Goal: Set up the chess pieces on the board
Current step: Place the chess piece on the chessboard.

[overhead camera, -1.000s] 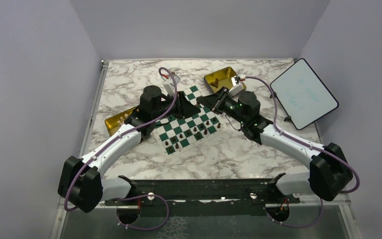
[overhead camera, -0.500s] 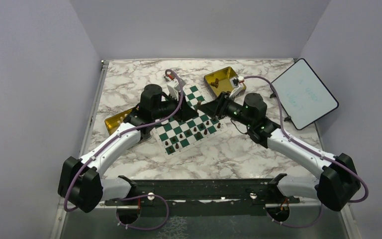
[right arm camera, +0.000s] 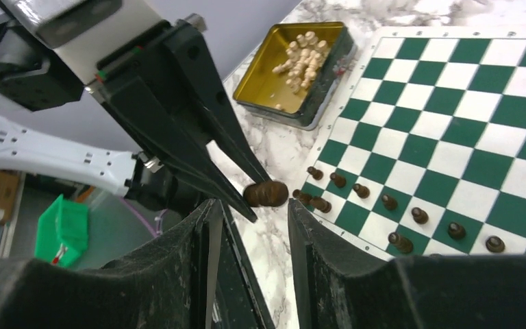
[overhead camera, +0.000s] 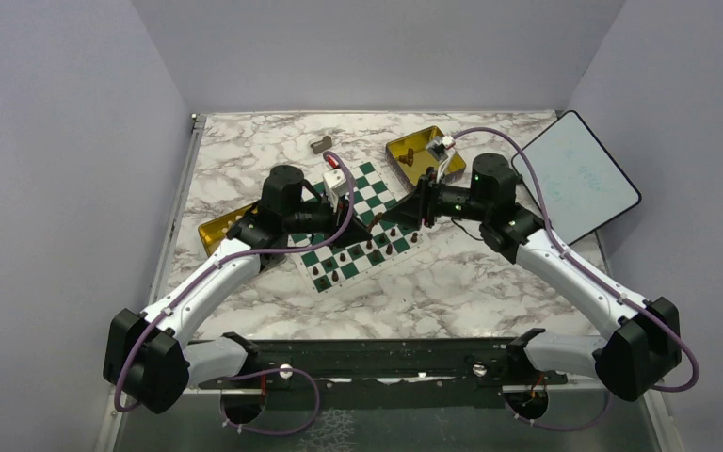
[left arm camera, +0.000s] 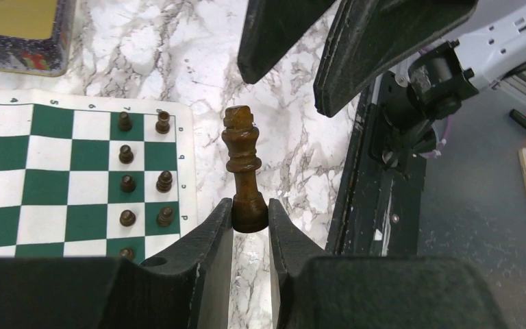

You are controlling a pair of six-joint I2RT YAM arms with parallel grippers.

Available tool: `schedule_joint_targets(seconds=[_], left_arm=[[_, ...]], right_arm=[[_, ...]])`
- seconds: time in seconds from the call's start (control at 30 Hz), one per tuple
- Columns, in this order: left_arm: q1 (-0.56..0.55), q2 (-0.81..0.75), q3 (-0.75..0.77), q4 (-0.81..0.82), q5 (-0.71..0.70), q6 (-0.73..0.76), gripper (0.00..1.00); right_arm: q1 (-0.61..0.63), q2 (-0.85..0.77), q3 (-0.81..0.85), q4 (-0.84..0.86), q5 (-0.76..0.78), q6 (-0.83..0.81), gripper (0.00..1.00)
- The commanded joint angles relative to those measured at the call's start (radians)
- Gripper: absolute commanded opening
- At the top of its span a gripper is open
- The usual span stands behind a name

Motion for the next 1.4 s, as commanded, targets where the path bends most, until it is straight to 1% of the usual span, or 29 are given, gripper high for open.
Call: schedule_joint_targets(seconds=[0.0, 0.17, 0.3, 0.37, 0.43, 0.47, 0.53, 0.57, 0.6, 0.7, 0.8, 0.83, 0.87, 1.0, 1.1, 1.2, 1.27, 1.37], left_arm=[[0.001, -0.024, -0.022, -0.008, 0.116, 0.071, 0.06], [0.001, -0.019, -0.023, -0.003, 0.147, 0.072, 0.05], [0.001, -0.022, -0.028, -0.002, 0.151, 0.072, 0.05], [0.001, -0.026, -0.034, 0.0, 0.15, 0.072, 0.05], [0.001, -0.026, -0.036, 0.0, 0.143, 0.072, 0.05], [0.001, -0.025, -0.038, 0.0, 0.139, 0.072, 0.05], [0.001, -0.025, -0.04, 0.0, 0.116, 0.071, 0.1], [0.001, -0.025, -0.04, 0.001, 0.097, 0.063, 0.15], [0.001, -0.026, -0.037, -0.002, 0.073, 0.053, 0.25], [0.001, -0.029, -0.036, -0.021, -0.007, 0.034, 0.62], [0.001, -0.032, -0.033, -0.053, -0.087, 0.023, 0.87], [0.001, -0.033, -0.03, -0.07, -0.112, 0.024, 0.97], [0.001, -0.035, -0.028, -0.087, -0.142, 0.024, 0.99], [0.002, -0.054, -0.033, -0.137, -0.281, 0.007, 0.99], [0.01, -0.067, -0.042, -0.155, -0.368, -0.024, 0.99], [0.043, -0.066, -0.047, -0.157, -0.431, -0.08, 0.99], [0.086, -0.054, -0.035, -0.161, -0.432, -0.127, 0.99], [0.182, -0.048, -0.031, -0.117, -0.354, -0.22, 0.99]], right_arm=[[-0.006, 0.046, 0.075, -0.113, -0.151, -0.085, 0.45], [-0.007, 0.114, 0.095, -0.105, -0.214, -0.061, 0.44], [-0.007, 0.144, 0.1, -0.095, -0.239, -0.058, 0.39], [-0.007, 0.146, 0.097, -0.092, -0.239, -0.057, 0.32], [-0.006, 0.142, 0.086, -0.082, -0.238, -0.049, 0.23], [-0.006, 0.141, 0.082, -0.082, -0.239, -0.046, 0.17], [-0.007, 0.144, 0.077, -0.082, -0.236, -0.053, 0.05], [-0.007, 0.145, 0.078, -0.088, -0.231, -0.059, 0.01], [-0.007, 0.146, 0.078, -0.101, -0.222, -0.071, 0.01], [-0.007, 0.139, 0.076, -0.127, -0.154, -0.092, 0.0], [-0.006, 0.121, 0.07, -0.146, -0.051, -0.108, 0.01], [-0.007, 0.114, 0.07, -0.157, 0.006, -0.117, 0.01], [-0.007, 0.108, 0.07, -0.171, 0.055, -0.126, 0.01], [-0.007, 0.088, 0.062, -0.204, 0.204, -0.162, 0.01], [-0.005, 0.088, 0.061, -0.222, 0.26, -0.182, 0.01], [0.0, 0.091, 0.051, -0.225, 0.299, -0.188, 0.01], [0.02, 0.091, 0.052, -0.232, 0.343, -0.204, 0.01], [0.069, 0.094, 0.062, -0.249, 0.457, -0.218, 0.01]])
